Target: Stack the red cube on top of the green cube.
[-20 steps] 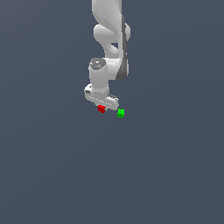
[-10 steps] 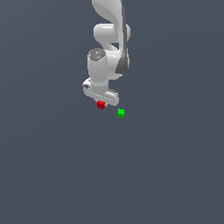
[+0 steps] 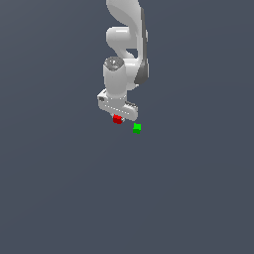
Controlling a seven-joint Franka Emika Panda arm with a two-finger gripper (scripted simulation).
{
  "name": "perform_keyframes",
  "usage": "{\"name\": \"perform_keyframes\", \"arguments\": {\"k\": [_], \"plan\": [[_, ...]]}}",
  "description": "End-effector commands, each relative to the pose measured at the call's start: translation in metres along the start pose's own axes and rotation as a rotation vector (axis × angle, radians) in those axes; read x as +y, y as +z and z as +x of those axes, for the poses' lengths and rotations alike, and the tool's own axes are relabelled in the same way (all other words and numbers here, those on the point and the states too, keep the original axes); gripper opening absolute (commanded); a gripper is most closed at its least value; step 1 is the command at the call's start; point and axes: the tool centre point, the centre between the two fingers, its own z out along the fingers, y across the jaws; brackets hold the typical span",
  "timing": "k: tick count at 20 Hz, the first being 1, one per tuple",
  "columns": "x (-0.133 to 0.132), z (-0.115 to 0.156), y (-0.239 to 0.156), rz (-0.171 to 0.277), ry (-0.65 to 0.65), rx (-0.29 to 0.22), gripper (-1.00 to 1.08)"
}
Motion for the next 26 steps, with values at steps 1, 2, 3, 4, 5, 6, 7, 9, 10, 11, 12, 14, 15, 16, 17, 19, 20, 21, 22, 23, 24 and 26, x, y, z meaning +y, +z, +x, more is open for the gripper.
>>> {"name": "perform_keyframes", "arguments": {"k": [1, 2, 3, 4, 5, 6, 7, 9, 10, 11, 12, 14, 15, 16, 17, 19, 20, 21, 22, 23, 24, 26], "plan": [[-0.011, -0.006, 0.006, 0.000, -0.001, 0.000, -1.00], [-0.017, -0.010, 0.009, 0.000, -0.001, 0.000, -1.00], [-0.023, -0.013, 0.012, 0.000, -0.001, 0.000, -1.00], [-0.030, -0.017, 0.016, 0.001, -0.001, -0.001, -1.00], [-0.037, -0.021, 0.020, 0.001, -0.001, -0.001, -1.00], [-0.045, -0.025, 0.024, 0.001, -0.001, -0.001, -1.00], [-0.052, -0.029, 0.028, 0.001, -0.001, -0.001, -1.00], [-0.064, -0.035, 0.035, 0.001, -0.001, -0.001, -1.00], [-0.070, -0.038, 0.037, 0.001, -0.001, -0.001, -1.00], [-0.074, -0.041, 0.040, 0.001, -0.001, -0.001, -1.00], [-0.079, -0.043, 0.042, 0.001, -0.001, -0.001, -1.00], [-0.085, -0.046, 0.046, 0.001, -0.001, -0.001, -1.00], [-0.088, -0.047, 0.047, 0.001, -0.001, -0.001, -1.00], [-0.090, -0.048, 0.048, 0.001, -0.001, -0.001, -1.00], [-0.091, -0.048, 0.049, 0.001, -0.001, -0.001, -1.00], [-0.092, -0.049, 0.049, 0.001, -0.001, -0.001, -1.00], [-0.092, -0.049, 0.049, 0.001, -0.001, -0.001, 1.00], [-0.092, -0.049, 0.049, 0.001, -0.001, -0.001, 1.00], [-0.092, -0.049, 0.049, 0.001, -0.001, -0.001, 1.00], [-0.092, -0.049, 0.049, 0.001, -0.001, -0.001, 1.00], [-0.092, -0.049, 0.049, 0.001, -0.001, -0.001, 1.00], [-0.092, -0.049, 0.049, 0.001, -0.001, -0.001, 1.00]]}}
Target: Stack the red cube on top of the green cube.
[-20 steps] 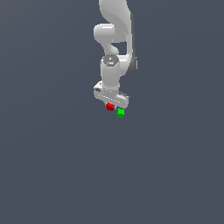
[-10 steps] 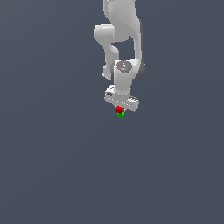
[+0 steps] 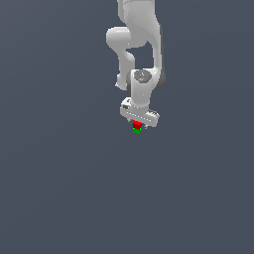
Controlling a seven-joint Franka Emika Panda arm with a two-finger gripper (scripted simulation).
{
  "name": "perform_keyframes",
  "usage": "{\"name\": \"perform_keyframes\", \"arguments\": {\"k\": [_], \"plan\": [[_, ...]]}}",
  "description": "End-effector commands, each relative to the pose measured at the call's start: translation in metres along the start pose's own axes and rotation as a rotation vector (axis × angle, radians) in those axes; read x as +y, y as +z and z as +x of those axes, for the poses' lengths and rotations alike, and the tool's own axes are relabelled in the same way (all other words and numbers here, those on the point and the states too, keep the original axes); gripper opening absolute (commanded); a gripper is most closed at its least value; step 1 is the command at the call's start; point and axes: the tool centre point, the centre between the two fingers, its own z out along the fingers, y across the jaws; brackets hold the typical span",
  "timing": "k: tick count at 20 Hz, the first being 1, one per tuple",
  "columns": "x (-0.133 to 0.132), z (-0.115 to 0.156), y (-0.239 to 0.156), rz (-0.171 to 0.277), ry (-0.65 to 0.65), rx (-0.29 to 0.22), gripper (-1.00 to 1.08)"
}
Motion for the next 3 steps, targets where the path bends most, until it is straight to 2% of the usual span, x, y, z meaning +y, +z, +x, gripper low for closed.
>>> {"name": "perform_keyframes", "arguments": {"k": [1, 3], "plan": [[0.0000, 0.0000, 0.0000, 0.000, 0.000, 0.000, 1.00], [0.0000, 0.0000, 0.0000, 0.000, 0.000, 0.000, 1.00]]}}
